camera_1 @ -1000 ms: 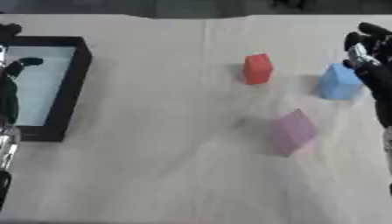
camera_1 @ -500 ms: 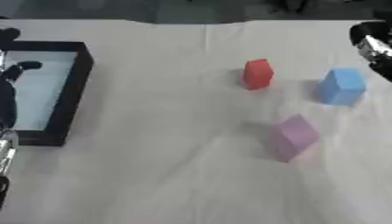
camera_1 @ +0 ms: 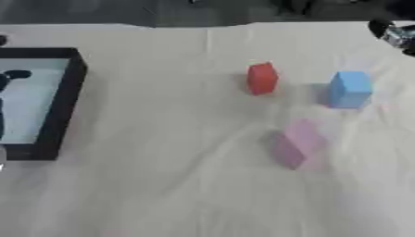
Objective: Pick up the objects with one hand, pass them to the other hand, and then place them into the box on the other side of the table.
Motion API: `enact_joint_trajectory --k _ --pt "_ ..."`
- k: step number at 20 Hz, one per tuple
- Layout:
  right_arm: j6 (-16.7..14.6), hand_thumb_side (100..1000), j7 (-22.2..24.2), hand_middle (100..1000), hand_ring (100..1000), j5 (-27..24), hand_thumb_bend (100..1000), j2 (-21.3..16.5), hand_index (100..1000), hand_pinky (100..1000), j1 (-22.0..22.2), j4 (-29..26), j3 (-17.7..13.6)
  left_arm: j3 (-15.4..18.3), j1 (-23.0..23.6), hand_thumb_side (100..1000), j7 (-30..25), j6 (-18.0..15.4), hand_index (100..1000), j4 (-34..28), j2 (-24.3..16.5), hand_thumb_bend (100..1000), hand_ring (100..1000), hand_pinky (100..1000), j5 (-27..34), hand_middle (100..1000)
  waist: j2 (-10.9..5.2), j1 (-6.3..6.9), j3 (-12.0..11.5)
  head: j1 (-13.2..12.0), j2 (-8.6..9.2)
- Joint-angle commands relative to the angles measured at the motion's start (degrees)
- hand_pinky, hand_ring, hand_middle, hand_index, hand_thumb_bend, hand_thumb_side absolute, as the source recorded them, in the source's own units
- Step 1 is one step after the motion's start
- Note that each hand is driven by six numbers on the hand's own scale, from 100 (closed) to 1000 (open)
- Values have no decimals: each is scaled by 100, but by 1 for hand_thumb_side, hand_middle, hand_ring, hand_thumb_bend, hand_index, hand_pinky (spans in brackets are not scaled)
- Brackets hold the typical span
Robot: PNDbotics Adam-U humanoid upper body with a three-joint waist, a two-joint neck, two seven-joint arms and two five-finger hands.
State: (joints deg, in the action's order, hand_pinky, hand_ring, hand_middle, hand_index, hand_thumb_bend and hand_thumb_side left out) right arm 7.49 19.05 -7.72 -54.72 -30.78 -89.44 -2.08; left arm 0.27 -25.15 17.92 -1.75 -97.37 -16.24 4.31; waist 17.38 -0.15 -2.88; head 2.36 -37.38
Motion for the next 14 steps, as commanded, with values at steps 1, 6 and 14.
enact_joint_trajectory --k 1,6,14 --pt "-352 287 730 856 969 427 429 -508 903 873 -294 519 77 -4 -34 719 -30 -6 799 -63 -179 387 1000 622 -28 802 -213 -38 -2 63 109" --pt "-916 170 1657 863 960 1200 422 -672 883 884 -693 1113 271 -14 -36 718 -42 -1 798 -57 -217 386 1000 622 -41 802 -213 -74 -22 148 189" --pt "-1559 126 2619 882 967 1905 402 -595 894 900 -1249 1699 527 -23 -40 721 -56 8 799 -53 -273 385 1000 622 -50 802 -181 -137 -65 262 184"
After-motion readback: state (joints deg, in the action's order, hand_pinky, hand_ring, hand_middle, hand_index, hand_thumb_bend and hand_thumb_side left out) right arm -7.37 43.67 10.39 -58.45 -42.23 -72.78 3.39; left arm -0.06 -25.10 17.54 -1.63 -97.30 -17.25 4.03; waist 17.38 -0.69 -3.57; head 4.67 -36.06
